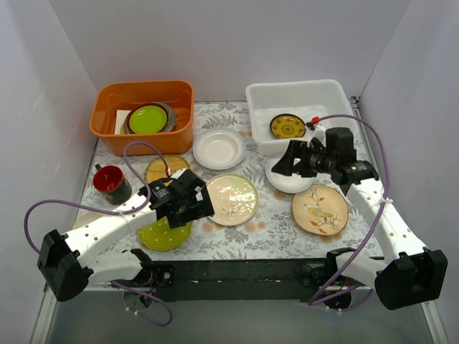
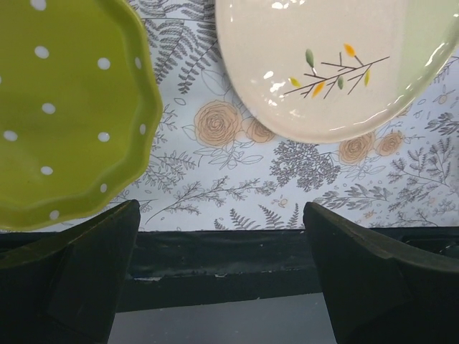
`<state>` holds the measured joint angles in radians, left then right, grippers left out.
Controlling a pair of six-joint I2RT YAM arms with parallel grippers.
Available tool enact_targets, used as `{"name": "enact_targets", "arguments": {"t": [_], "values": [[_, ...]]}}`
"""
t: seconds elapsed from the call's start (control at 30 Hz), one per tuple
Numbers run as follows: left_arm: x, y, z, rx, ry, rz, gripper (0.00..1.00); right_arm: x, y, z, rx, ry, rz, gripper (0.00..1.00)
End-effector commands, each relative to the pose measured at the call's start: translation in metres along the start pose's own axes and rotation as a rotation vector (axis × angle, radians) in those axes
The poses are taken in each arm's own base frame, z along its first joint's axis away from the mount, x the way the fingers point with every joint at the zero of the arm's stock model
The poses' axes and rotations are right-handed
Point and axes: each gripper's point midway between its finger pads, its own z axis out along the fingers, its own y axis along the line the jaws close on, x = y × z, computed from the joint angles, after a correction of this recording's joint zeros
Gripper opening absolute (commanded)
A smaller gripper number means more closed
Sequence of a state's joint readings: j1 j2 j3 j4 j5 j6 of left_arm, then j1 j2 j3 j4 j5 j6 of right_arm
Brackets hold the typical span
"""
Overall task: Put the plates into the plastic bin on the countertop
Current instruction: Pick up the plate at the center of the board.
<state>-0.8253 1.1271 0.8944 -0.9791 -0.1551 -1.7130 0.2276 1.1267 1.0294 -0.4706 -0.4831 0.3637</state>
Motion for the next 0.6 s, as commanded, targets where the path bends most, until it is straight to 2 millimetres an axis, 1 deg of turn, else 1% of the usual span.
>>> {"name": "enact_targets", "arguments": {"t": [0.0, 0.03, 0.1, 0.13, 0.17, 0.2, 0.23, 0.27, 0.3, 0.33, 0.37, 0.4, 0.47, 0.5, 0.53, 0.57], "values": [[-0.018, -0.024, -0.004, 0.066, -0.060, 0.025, 0.98, 0.023, 0.008, 0.010, -0.027, -0.010, 0.011, 0.92], [-0.019, -0.027, -0.003, 0.075, -0.062, 0.026, 0.98, 0.038, 0.006, 0.016, -0.027, 0.015, 0.027, 0.91], [-0.022, -0.034, 0.001, 0.091, -0.067, 0.033, 0.97, 0.049, 0.003, 0.020, -0.019, 0.028, 0.035, 0.90], [-0.024, -0.036, 0.003, 0.096, -0.072, 0.032, 0.97, 0.059, 0.001, 0.023, -0.019, 0.046, 0.038, 0.89], [-0.026, -0.038, 0.005, 0.096, -0.073, 0.029, 0.96, 0.065, -0.003, 0.025, -0.002, 0.055, 0.046, 0.88], [-0.031, -0.039, 0.009, 0.092, -0.071, 0.014, 0.95, 0.069, -0.005, 0.027, -0.001, 0.062, 0.051, 0.88], [-0.036, -0.041, 0.010, 0.100, -0.074, 0.011, 0.95, 0.070, -0.003, 0.030, -0.013, 0.050, 0.048, 0.87], [-0.038, -0.043, 0.012, 0.105, -0.072, 0.005, 0.95, 0.082, -0.009, 0.033, -0.006, 0.069, 0.077, 0.87], [-0.047, -0.045, 0.016, 0.118, -0.083, -0.014, 0.94, 0.086, -0.009, 0.036, -0.010, 0.070, 0.081, 0.86], [-0.047, -0.046, 0.019, 0.132, -0.065, -0.010, 0.93, 0.090, -0.006, 0.039, -0.024, 0.070, 0.078, 0.85], [-0.050, -0.047, 0.020, 0.142, -0.062, -0.015, 0.91, 0.097, -0.009, 0.042, -0.015, 0.081, 0.095, 0.84], [-0.058, -0.046, 0.024, 0.148, -0.068, -0.032, 0.90, 0.104, -0.008, 0.046, -0.018, 0.098, 0.096, 0.84], [-0.061, -0.043, 0.027, 0.152, -0.062, -0.020, 0.84, 0.108, -0.007, 0.053, -0.020, 0.098, 0.099, 0.83], [-0.067, -0.043, 0.029, 0.155, -0.070, -0.026, 0.80, 0.119, -0.007, 0.058, -0.019, 0.127, 0.097, 0.83], [-0.067, -0.042, 0.032, 0.152, -0.066, -0.019, 0.75, 0.119, -0.005, 0.061, -0.026, 0.123, 0.092, 0.82], [-0.069, -0.042, 0.033, 0.150, -0.068, -0.004, 0.71, 0.122, -0.007, 0.064, -0.014, 0.127, 0.094, 0.82]]}}
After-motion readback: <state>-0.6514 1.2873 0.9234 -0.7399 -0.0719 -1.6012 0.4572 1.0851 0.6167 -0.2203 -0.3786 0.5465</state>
